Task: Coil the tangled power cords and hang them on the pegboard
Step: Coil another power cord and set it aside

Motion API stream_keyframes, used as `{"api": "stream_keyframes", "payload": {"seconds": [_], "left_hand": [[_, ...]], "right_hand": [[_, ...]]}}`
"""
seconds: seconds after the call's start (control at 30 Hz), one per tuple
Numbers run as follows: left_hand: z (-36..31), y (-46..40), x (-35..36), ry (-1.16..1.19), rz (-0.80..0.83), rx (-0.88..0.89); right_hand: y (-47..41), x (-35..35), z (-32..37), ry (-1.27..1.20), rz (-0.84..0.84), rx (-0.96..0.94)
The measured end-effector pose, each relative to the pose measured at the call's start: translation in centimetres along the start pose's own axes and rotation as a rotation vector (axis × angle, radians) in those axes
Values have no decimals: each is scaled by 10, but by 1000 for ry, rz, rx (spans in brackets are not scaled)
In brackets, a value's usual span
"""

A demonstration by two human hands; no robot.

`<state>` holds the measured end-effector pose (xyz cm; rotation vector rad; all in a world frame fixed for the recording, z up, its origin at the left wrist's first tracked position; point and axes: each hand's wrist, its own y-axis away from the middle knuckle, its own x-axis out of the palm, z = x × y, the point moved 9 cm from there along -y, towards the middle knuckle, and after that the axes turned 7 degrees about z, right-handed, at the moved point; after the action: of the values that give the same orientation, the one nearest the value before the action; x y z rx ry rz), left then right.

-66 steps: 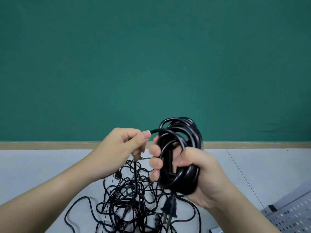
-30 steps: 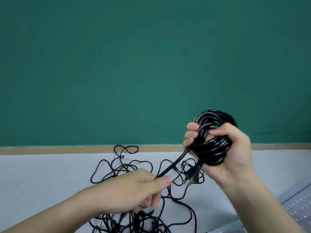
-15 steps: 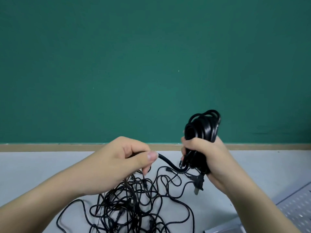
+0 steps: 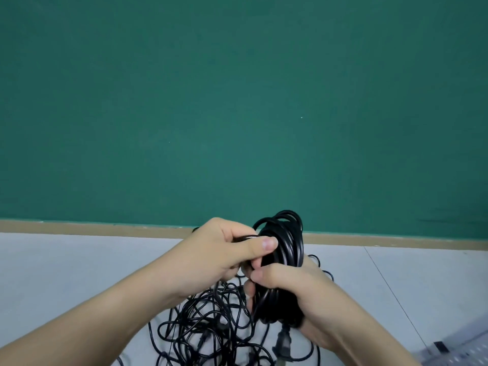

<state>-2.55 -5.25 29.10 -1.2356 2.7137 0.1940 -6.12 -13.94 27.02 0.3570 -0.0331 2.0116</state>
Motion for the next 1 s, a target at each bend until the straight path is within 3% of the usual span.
{"api": "stream_keyframes", "payload": {"seconds": [0.2,0.3,0.4,0.57,0.8,1.0], "left_hand": [[9,-5,-13,-133,-116,-82],[18,-10,-19,-96,-157,-112],[25,-13,-18,-92,-158,-145],[29,-11,-1,-106,-53,-162],[26,-4,39,66,160,-142],[26,-4,48,59,179,-158]], "right_hand": [[-1,3,-11,-225,49,57],[0,0,0,-442,103,-12],[3,-21,20,-577,34,-127],[16,-53,37,-371,-127,-194],[23,-52,23,-83,-169,-112],[22,-44,27,64,-154,-128]]}}
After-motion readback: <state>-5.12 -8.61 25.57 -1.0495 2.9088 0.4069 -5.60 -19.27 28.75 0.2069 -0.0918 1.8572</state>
